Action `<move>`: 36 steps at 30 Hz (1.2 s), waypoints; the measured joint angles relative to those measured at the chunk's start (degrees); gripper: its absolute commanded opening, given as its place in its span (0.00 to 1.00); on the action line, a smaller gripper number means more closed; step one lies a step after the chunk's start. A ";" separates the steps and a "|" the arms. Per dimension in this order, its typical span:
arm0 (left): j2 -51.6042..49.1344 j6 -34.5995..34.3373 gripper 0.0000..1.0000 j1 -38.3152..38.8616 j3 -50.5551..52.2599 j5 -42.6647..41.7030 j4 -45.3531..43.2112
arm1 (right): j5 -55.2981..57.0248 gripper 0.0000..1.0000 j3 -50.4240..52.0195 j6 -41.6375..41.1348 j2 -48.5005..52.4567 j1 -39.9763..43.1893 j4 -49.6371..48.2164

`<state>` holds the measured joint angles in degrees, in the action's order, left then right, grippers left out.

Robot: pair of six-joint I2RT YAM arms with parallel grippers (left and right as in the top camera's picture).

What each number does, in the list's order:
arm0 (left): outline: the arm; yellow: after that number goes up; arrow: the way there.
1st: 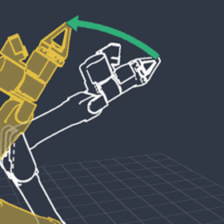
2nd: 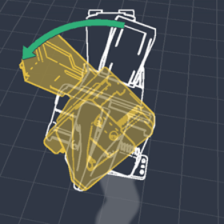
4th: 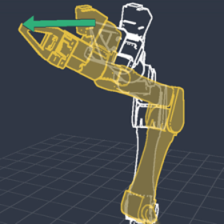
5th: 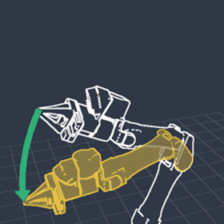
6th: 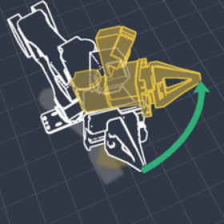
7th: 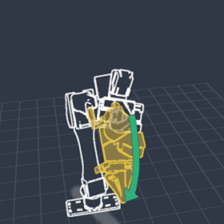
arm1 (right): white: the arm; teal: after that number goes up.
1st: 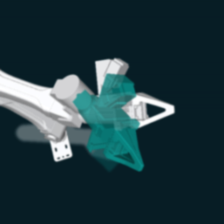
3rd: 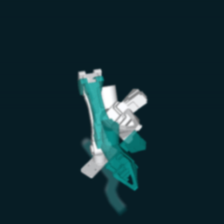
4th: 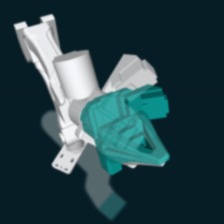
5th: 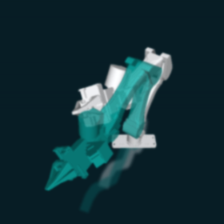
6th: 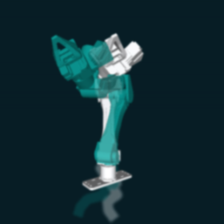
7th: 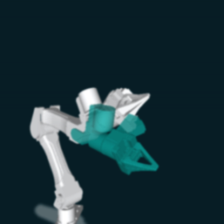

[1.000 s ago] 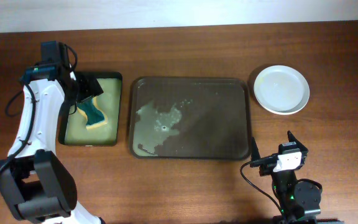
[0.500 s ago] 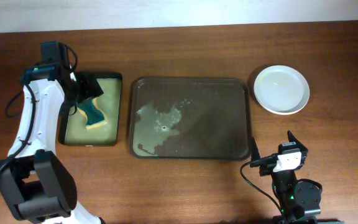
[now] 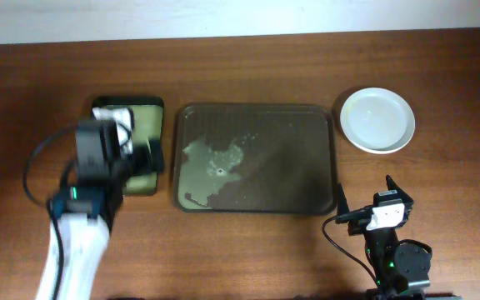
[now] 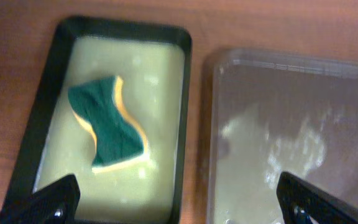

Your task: Clean dirty plates on tray and stack at the side

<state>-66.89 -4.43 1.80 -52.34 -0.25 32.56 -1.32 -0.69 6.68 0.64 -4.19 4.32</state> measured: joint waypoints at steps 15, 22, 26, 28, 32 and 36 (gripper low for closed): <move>52.17 10.49 0.99 0.26 43.19 3.65 -33.29 | 0.02 0.98 0.02 0.00 -0.07 0.00 -0.02; 56.65 10.80 0.99 -0.57 51.49 1.70 -37.11 | 0.02 0.98 0.02 0.02 -0.07 0.00 -0.02; 62.55 10.93 0.99 -1.31 51.69 1.68 -28.06 | 0.02 0.98 0.02 0.00 -0.07 0.00 0.00; 65.11 11.34 0.99 -1.31 51.69 1.70 -28.06 | 0.02 0.99 0.02 0.02 -0.07 0.00 -0.02; 66.05 12.02 0.99 -1.31 51.69 1.51 -28.04 | 0.02 0.98 0.00 0.02 -0.07 0.00 -0.02; 66.05 12.17 0.99 -1.31 51.69 1.51 -28.04 | 0.02 0.98 0.02 -0.02 -0.07 0.00 0.00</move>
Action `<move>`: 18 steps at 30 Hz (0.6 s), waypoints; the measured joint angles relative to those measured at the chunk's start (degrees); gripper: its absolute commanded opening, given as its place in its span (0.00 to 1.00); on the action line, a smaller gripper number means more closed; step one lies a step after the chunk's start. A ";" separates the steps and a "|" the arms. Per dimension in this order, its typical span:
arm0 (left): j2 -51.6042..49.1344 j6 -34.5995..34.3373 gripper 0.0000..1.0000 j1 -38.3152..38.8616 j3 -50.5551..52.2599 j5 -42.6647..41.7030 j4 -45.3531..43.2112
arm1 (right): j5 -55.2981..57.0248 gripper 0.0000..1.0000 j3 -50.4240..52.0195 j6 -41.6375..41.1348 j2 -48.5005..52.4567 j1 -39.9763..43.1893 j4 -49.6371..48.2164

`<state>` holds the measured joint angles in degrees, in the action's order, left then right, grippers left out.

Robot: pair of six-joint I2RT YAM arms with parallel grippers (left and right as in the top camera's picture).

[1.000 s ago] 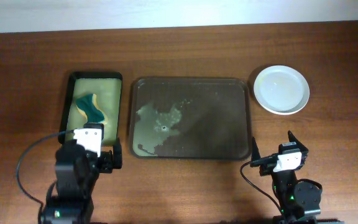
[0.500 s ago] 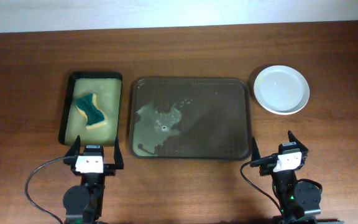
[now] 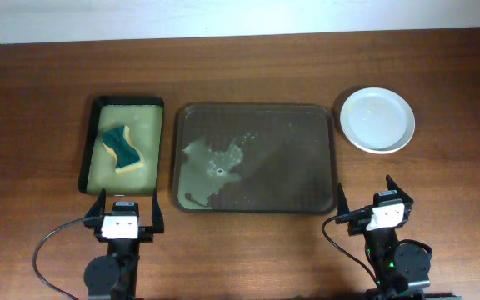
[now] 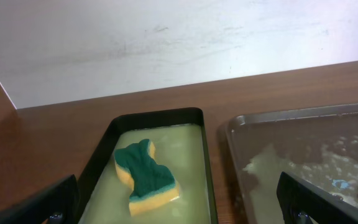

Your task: Clean dirty plates on tray and stack at the side

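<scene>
A white plate (image 3: pixel 377 119) sits on the table at the far right, beside the dark tray (image 3: pixel 198 117), which holds only soapy suds (image 3: pixel 215 158). A green and yellow sponge (image 3: pixel 120 147) lies in the black tub of soapy water (image 3: pixel 83 158) left of the tray; the left wrist view shows the sponge (image 4: pixel 145 176) and the tub (image 4: pixel 92 180) too. My left gripper (image 3: pixel 127 210) is parked at the table's near edge, open and empty, its fingers (image 4: pixel 42 202) spread wide. My right gripper (image 3: pixel 365 196) rests at the near right; its jaw state does not show.
A white wall (image 4: pixel 166 43) rises behind the table's far edge. Cables loop from both arm bases at the near edge.
My left arm was over the soap tub with its gripper open above the sponge. Now it is drawn back to the near edge, still open. The sponge stays in the tub.
</scene>
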<state>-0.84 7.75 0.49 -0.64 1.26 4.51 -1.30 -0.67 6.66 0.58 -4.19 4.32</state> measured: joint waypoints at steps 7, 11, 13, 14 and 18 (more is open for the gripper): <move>0.00 -1.33 0.99 0.00 0.00 0.50 -0.02 | 0.00 0.98 -0.02 0.02 0.00 0.00 0.00; 0.00 -6.84 0.99 0.00 0.00 2.86 -0.22 | 0.00 0.98 0.00 0.02 0.00 0.00 0.00; 0.00 -7.80 1.00 0.00 0.00 3.30 -0.24 | 0.00 0.98 0.00 0.00 0.00 0.00 -0.02; 0.00 -8.04 0.99 0.00 0.00 3.37 -0.26 | 0.00 0.98 0.00 0.04 0.00 0.00 -0.02; 0.00 -8.48 0.99 0.00 0.00 3.48 -0.26 | 0.00 0.98 0.00 0.04 0.00 0.00 0.00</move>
